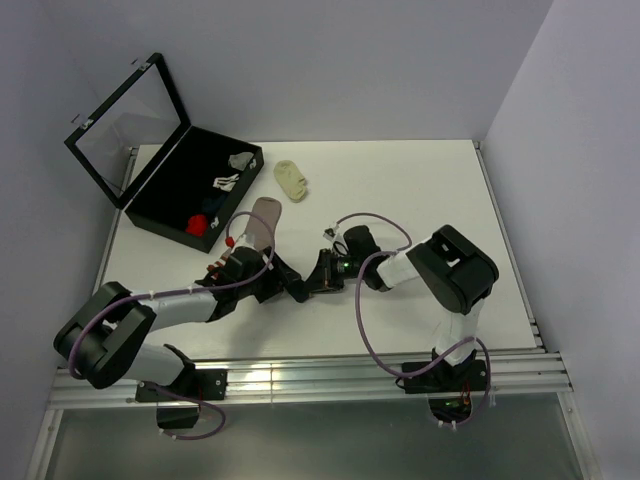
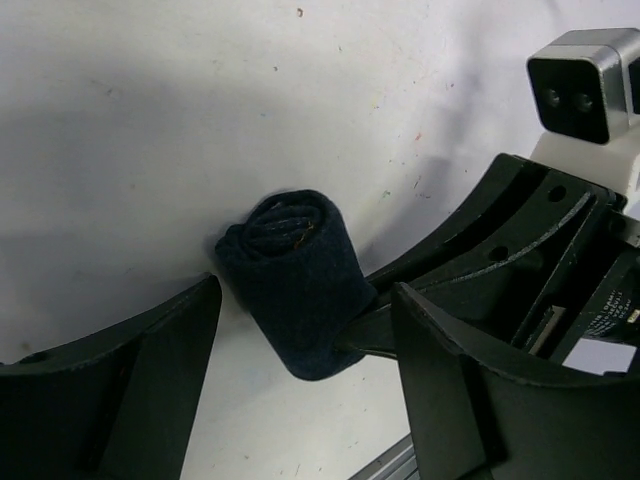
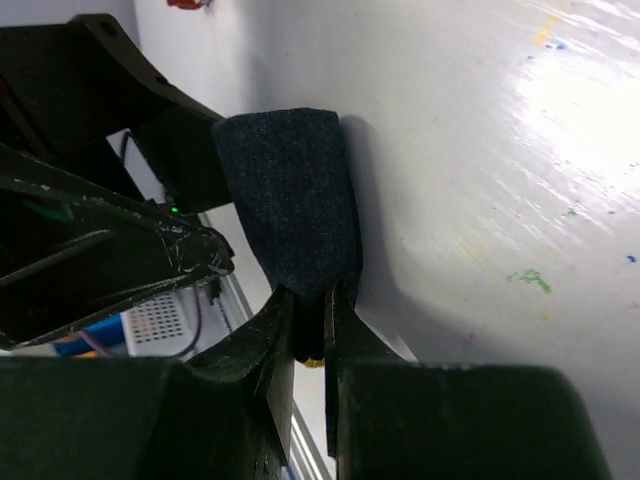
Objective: Roll the socks
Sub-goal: Roll the sock at the center of the board.
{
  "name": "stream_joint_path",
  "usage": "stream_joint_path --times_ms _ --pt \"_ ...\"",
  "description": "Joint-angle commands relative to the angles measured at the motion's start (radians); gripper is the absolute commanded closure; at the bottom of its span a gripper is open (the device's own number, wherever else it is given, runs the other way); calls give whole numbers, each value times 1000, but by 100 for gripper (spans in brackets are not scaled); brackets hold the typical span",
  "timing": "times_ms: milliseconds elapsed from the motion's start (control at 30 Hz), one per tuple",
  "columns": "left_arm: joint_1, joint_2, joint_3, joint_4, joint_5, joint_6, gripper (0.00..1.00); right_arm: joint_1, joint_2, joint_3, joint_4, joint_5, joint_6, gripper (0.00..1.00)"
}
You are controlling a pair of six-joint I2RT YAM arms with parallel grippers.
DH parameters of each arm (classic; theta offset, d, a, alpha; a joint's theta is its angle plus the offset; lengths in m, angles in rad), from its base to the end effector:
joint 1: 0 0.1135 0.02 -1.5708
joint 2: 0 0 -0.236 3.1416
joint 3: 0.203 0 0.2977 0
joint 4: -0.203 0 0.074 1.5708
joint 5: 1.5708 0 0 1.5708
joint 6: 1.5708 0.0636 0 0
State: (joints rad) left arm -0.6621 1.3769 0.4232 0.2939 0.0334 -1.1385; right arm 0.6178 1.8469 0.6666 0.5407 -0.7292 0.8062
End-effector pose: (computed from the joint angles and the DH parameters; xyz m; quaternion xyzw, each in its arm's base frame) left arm 0.2360 -0.1867 0.0577 -0.2047 0.8743 -0.3539 0.2616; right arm 0.2593 0.2363 0.0213 -0.0808 0.8462 0.5153 0.1094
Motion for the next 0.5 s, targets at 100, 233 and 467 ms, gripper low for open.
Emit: stream_joint_path --times_ms 100,233,467 --pt "-33 85 37 -19 3 -24 29 -33 78 -59 85 -65 136 100" --pt "-42 132 51 -19 7 -27 31 -47 119 -67 160 -91 197 100" --pt "-51 186 63 -22 -1 -27 41 -56 170 -78 240 -108 271 99"
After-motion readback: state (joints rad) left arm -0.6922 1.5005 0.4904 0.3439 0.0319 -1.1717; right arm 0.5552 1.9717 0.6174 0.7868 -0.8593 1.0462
